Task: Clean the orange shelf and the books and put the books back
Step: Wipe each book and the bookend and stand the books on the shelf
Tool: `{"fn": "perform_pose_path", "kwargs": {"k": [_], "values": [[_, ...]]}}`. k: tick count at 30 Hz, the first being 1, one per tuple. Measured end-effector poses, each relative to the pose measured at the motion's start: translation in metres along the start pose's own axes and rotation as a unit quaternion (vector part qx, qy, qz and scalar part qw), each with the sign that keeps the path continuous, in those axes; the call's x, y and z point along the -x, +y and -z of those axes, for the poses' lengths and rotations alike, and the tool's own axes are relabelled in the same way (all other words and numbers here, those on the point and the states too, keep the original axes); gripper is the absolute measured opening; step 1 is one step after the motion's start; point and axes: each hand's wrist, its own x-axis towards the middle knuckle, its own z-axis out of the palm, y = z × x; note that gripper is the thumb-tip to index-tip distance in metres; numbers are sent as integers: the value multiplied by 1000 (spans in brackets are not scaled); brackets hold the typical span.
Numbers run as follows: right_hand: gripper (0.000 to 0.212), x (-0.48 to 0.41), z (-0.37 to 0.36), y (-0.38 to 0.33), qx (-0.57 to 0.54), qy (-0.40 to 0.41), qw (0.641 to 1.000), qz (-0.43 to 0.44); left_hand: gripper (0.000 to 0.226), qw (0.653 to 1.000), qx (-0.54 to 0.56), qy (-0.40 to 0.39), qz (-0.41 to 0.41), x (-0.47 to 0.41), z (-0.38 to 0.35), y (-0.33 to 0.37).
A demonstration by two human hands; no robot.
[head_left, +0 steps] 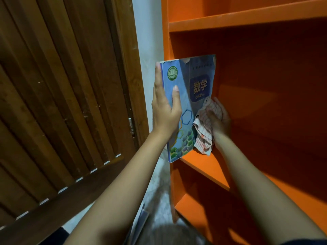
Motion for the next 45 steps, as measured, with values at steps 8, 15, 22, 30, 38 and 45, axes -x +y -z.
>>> {"fn": "perform_pose_path", "kwargs": {"k": [8, 15, 22, 30, 38, 45], "values": [[45, 12, 4, -13, 47, 3, 998, -30, 60, 1000, 0, 9, 27, 0, -1, 5], [44, 28, 18, -30, 67, 6, 997, -38, 65, 997, 24, -26, 69, -1, 6, 6], [41, 33, 27, -54, 102, 8, 994, -48, 66, 992, 27, -70, 100, -5, 20, 17], [35, 51, 31, -80, 189, -11, 972, -137, 48, 987, -64, -109, 94, -13, 51, 38], [27, 124, -12, -83, 284, -105, 941, 152, 30, 944, -249, -197, 89, 32, 124, 24], [21, 209, -56, 18, 349, -209, 910, 75, 33, 858, -324, -276, 288, 134, 189, -48]]}}
